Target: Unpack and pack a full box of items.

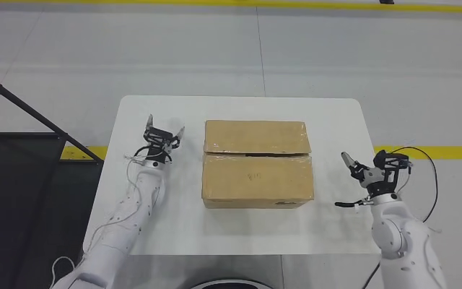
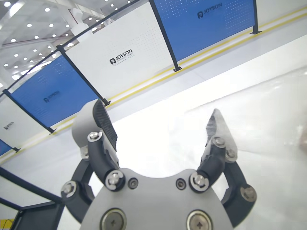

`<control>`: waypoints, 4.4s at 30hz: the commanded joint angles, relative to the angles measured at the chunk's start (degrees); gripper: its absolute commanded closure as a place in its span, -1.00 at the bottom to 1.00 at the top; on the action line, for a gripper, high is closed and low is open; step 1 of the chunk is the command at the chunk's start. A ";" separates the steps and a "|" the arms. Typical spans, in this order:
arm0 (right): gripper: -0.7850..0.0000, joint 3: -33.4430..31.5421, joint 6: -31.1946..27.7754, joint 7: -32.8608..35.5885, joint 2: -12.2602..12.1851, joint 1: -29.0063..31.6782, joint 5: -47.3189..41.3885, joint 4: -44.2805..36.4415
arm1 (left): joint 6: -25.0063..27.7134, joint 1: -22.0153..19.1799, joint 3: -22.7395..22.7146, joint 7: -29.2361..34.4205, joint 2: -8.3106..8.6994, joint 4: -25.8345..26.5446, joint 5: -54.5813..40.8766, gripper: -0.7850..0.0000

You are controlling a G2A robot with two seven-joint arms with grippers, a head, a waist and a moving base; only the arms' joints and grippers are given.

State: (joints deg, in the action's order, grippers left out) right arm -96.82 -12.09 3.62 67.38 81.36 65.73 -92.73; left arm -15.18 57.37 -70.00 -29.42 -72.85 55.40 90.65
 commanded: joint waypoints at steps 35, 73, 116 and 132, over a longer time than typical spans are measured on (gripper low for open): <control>-1.00 3.05 -8.52 0.22 -0.19 -3.53 -3.44 0.51 | 13.02 35.07 -16.36 22.36 4.69 40.42 15.74 -1.00; -1.00 -1.86 -19.48 50.18 -3.84 -10.16 -63.61 1.82 | 31.41 50.68 -31.03 14.33 4.83 58.43 -25.70 -1.00; -1.00 6.70 -4.20 84.38 -7.71 -12.25 -113.04 0.75 | 47.26 51.21 -29.05 20.64 4.57 63.47 -36.12 -1.00; -1.00 11.85 -5.89 82.71 -14.02 -6.72 -97.82 -9.46 | 55.93 49.88 -23.10 22.53 5.27 60.67 -22.22 -1.00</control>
State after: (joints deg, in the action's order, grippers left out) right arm -85.32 -17.62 86.70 53.59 74.64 -32.09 -102.22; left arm 40.65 107.55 -93.36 -7.16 -67.62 116.35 67.83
